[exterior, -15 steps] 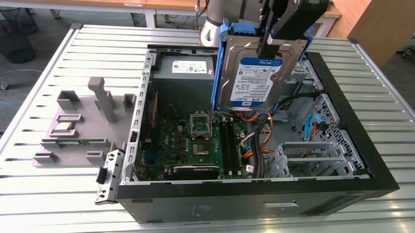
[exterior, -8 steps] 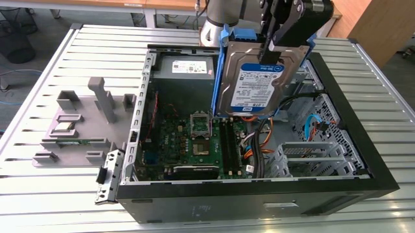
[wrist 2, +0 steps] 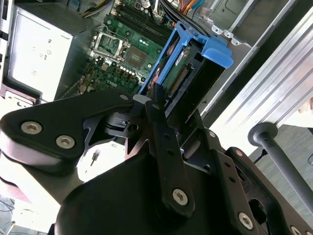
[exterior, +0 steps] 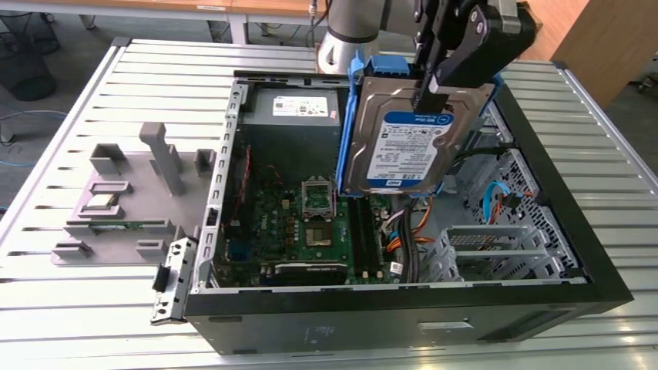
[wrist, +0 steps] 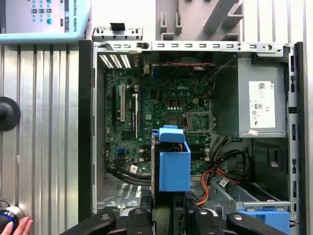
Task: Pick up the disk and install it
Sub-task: 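Insert the disk into the insertion slot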
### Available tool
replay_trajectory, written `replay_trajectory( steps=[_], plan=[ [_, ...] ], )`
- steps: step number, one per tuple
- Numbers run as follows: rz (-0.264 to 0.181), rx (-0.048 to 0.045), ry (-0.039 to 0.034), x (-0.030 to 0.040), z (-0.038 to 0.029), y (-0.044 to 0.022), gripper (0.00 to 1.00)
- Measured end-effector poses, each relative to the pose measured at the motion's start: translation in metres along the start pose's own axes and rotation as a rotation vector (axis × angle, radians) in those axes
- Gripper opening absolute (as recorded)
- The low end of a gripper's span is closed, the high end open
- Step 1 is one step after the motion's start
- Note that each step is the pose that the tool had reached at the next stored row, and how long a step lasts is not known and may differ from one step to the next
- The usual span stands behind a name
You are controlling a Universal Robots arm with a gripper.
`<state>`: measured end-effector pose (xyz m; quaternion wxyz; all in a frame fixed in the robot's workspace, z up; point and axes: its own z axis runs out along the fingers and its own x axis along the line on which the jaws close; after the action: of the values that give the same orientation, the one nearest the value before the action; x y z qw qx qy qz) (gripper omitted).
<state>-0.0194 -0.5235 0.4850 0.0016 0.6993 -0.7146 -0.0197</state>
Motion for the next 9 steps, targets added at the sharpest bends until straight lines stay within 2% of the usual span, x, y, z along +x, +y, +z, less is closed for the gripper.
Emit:
replay_trajectory(
  steps=[5,9],
  plan=[
    [0.0,0.0001,0.0011,0.0049,0.001,-0.0001,0.35],
    [0.0,0.0001,0.0048,0.0066,0.0018,-0.0002,0.35]
  ],
)
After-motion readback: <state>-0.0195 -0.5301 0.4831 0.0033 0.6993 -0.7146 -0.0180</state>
